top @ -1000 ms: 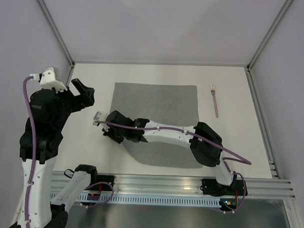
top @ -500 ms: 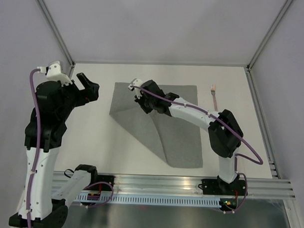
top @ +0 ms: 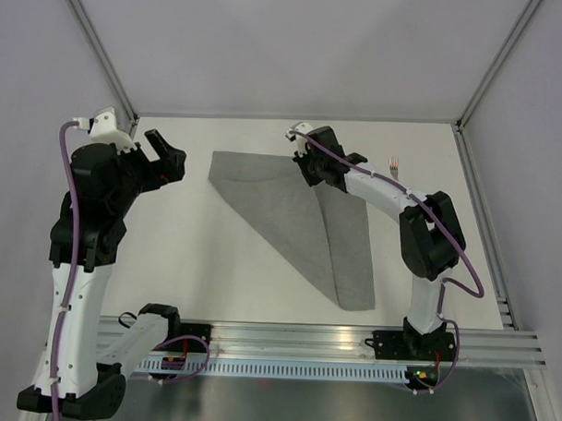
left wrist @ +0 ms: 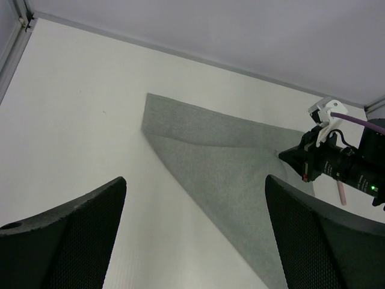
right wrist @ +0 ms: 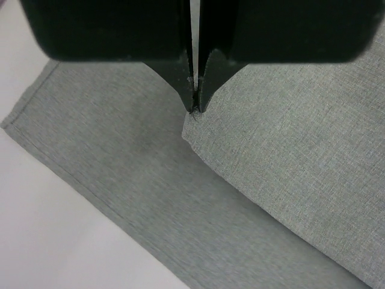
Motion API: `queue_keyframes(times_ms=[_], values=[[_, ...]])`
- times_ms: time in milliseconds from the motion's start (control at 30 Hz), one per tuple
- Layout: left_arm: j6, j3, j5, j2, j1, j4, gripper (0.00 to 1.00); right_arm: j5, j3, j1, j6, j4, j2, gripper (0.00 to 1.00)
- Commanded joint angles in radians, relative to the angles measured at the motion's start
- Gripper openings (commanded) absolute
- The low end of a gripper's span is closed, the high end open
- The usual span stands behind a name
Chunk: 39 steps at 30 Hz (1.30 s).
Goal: Fold the napkin, place the utensils inside, and roll it up
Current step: Fold the napkin
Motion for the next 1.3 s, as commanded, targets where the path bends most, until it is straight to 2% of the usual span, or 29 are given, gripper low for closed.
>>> queue_keyframes(times_ms=[0,600,1267], values=[[-0.044,0.019,0.059,0.003,0.003,0.040,1.00,0.008,-0.009,-0.045,-0.012,0.021,-0.032,0.00],[-0.052,0.013,0.072,0.025,0.003,0.050,1.00,-0.023,-0.022,-0.222,0.008,0.059,-0.045,0.01],[-0.058,-0.022,0.073,0.031,0.003,0.066,1.00,-0.043,0.096,-0.302,0.007,0.030,0.063,0.00]])
